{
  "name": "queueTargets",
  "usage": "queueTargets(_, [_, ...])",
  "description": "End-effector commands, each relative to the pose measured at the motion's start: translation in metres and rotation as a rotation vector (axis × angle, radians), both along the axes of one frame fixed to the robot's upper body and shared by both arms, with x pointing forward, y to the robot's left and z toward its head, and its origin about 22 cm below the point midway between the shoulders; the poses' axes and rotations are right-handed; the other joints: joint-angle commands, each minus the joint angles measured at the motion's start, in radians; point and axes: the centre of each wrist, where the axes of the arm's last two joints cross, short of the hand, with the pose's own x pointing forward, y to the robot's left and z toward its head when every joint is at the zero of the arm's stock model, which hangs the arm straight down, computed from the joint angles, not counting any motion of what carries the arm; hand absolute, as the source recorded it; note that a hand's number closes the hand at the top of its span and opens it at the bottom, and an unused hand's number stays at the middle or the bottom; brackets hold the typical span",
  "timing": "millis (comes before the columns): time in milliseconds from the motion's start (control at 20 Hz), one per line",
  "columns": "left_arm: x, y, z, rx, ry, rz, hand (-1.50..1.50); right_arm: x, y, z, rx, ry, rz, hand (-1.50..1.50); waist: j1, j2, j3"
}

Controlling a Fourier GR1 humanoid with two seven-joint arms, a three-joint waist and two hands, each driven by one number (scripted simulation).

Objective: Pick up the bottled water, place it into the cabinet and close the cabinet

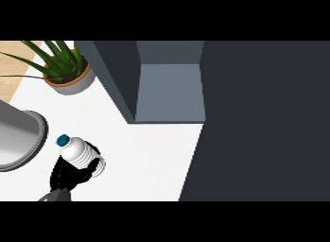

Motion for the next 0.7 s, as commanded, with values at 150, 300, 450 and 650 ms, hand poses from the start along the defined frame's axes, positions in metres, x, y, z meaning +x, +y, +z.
queueTargets(150, [0.005,-0.028,0.005,0.047,-0.133,0.044,1.5,-0.016,-0.015,0.02,-0.052,-0.067,-0.045,-1.5,0.0,-0.001,0.0])
queueTargets(300, [0.006,-0.043,0.006,0.146,-0.233,0.091,1.5,-0.018,-0.011,0.017,-0.034,-0.086,-0.019,-1.5,-0.008,-0.003,0.0])
queueTargets(450, [0.003,-0.046,-0.007,0.149,-0.26,0.112,1.5,-0.015,-0.009,0.014,-0.036,-0.063,-0.019,-1.5,-0.006,0.002,-0.001])
queueTargets(650, [-0.008,-0.056,0.006,0.16,-0.307,0.119,1.5,-0.02,-0.023,0.021,-0.037,-0.076,-0.02,-1.5,0.0,-0.001,0.001])
